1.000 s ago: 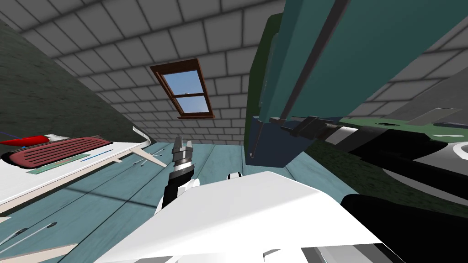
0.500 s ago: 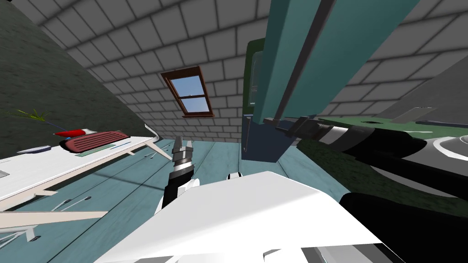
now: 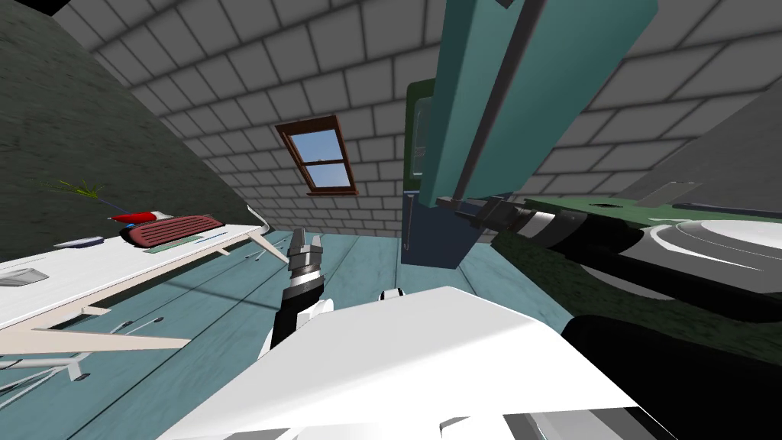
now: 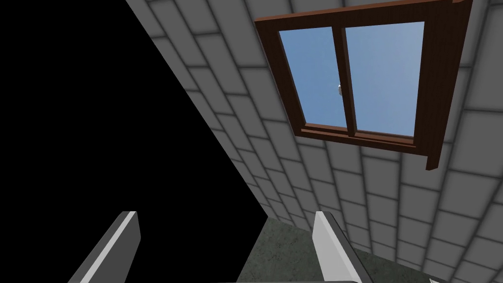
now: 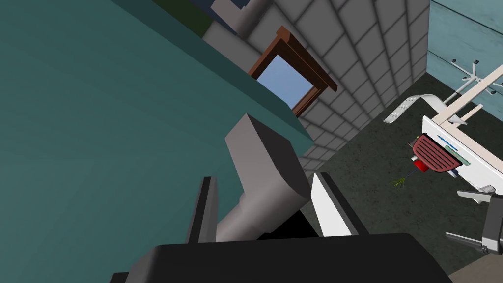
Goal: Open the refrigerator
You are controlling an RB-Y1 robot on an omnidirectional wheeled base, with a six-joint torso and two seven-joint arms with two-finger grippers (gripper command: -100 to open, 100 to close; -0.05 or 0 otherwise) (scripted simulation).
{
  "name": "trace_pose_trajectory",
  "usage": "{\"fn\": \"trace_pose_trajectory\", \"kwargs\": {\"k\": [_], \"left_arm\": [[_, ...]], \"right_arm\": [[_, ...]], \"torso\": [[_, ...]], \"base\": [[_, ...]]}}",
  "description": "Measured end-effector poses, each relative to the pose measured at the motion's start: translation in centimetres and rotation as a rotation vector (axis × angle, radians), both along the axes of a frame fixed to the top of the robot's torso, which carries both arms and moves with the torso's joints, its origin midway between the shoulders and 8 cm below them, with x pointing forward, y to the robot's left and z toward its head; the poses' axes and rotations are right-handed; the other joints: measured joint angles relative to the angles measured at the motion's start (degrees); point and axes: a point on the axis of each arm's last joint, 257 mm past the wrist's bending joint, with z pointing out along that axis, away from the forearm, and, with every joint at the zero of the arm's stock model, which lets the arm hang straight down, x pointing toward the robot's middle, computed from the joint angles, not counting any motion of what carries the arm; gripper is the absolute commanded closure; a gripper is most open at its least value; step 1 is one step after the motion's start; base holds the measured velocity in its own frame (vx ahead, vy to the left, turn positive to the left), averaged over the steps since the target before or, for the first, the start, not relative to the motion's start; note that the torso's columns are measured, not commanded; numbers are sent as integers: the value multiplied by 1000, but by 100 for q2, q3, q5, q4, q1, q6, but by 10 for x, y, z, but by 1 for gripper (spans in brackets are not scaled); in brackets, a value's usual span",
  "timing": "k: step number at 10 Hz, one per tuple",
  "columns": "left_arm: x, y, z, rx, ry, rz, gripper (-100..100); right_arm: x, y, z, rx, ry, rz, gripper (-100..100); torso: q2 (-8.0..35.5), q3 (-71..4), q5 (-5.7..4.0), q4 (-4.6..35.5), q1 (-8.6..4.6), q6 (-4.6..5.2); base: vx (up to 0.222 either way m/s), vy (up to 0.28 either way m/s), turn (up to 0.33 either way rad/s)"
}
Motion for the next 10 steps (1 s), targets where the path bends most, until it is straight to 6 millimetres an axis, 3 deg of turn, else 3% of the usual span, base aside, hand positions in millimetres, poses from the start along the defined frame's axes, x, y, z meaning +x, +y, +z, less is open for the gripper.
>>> {"fn": "trace_pose_trajectory", "kwargs": {"k": [2, 3, 10], "left_arm": [[0, 0, 0, 0, 0, 0, 0], [0, 0, 0, 0, 0, 0, 0], [0, 0, 0, 0, 0, 0, 0]], "right_arm": [[10, -9, -1, 31, -10, -1, 100], [11, -8, 7, 36, -34, 2, 100], [46, -7, -1, 82, -33, 70, 100]], "torso": [[14, 28, -15, -3, 6, 4], [-11, 13, -5, -16, 36, -3], [-2, 21, -6, -14, 40, -4]], "base": [[-61, -36, -23], [-152, -80, 45], [-103, -52, 11]]}}
